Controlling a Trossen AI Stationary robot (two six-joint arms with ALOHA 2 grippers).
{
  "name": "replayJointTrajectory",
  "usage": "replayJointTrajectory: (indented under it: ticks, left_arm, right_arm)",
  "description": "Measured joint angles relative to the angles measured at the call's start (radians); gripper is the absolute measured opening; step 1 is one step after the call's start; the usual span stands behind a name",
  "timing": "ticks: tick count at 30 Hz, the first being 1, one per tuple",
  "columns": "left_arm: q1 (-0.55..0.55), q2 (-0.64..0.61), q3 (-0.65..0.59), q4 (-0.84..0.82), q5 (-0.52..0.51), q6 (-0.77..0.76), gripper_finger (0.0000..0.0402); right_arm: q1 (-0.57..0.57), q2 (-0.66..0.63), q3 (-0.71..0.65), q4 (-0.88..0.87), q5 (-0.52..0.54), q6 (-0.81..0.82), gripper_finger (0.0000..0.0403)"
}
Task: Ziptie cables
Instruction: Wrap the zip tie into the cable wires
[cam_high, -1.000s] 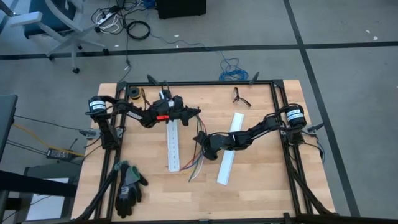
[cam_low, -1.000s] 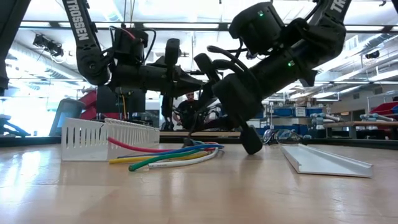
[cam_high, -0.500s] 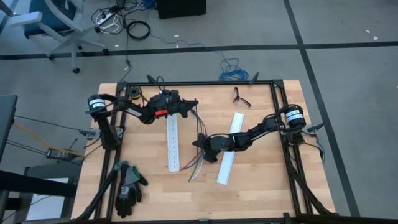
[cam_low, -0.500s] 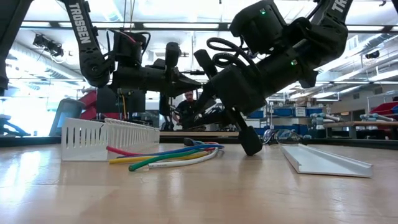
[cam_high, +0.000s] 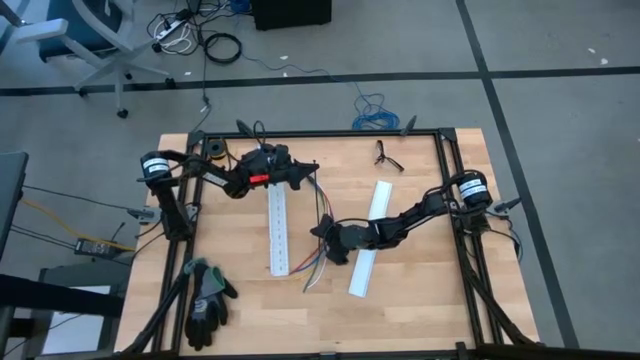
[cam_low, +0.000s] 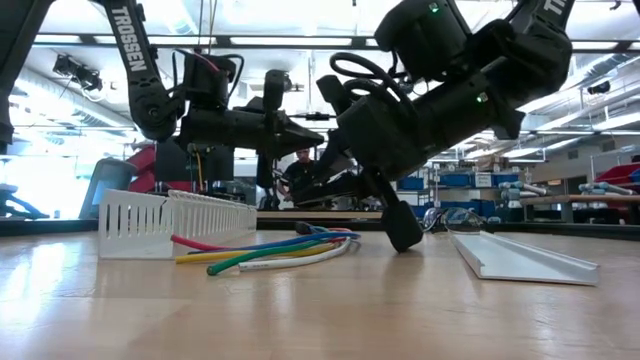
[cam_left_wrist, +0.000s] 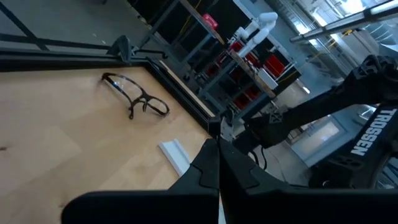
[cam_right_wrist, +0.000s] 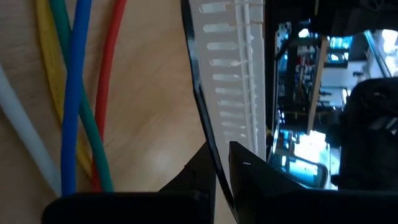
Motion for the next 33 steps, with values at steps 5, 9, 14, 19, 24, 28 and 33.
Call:
replayJointTrajectory:
  ticks: [5, 9, 14, 19, 24, 28, 33]
  left_arm:
    - [0.002, 0.0, 0.0, -0.008, 0.018, 0.002, 0.0]
    - [0.003, 0.0, 0.0, -0.008, 0.025, 0.008, 0.0]
    - [0.025, 0.0, 0.0, -0.009, 0.028, 0.008, 0.0]
    - [0.035, 0.0, 0.0, -0.009, 0.029, 0.01, 0.0]
    - [0.036, 0.0, 0.0, -0.009, 0.03, 0.029, 0.0]
    - [0.036, 0.0, 0.0, -0.009, 0.036, 0.033, 0.0]
    - [0.022, 0.0, 0.0, -0.009, 0.063, 0.108, 0.0]
  right_arm:
    - [0.014, 0.0, 0.0, -0.002, 0.026, 0.03, 0.0032]
    - [0.022, 0.0, 0.0, -0.003, 0.05, 0.058, 0.0032]
    - [0.032, 0.0, 0.0, -0.003, 0.046, 0.068, 0.0026]
    - [0.039, -0.001, 0.0, -0.003, 0.044, 0.094, 0.0017]
    - [0.043, -0.002, 0.0, 0.0, 0.039, 0.102, 0.0003]
    - [0.047, -0.002, 0.0, 0.002, 0.039, 0.125, 0.0001]
    - [0.032, -0.01, -0.001, 0.011, 0.023, 0.289, 0.0]
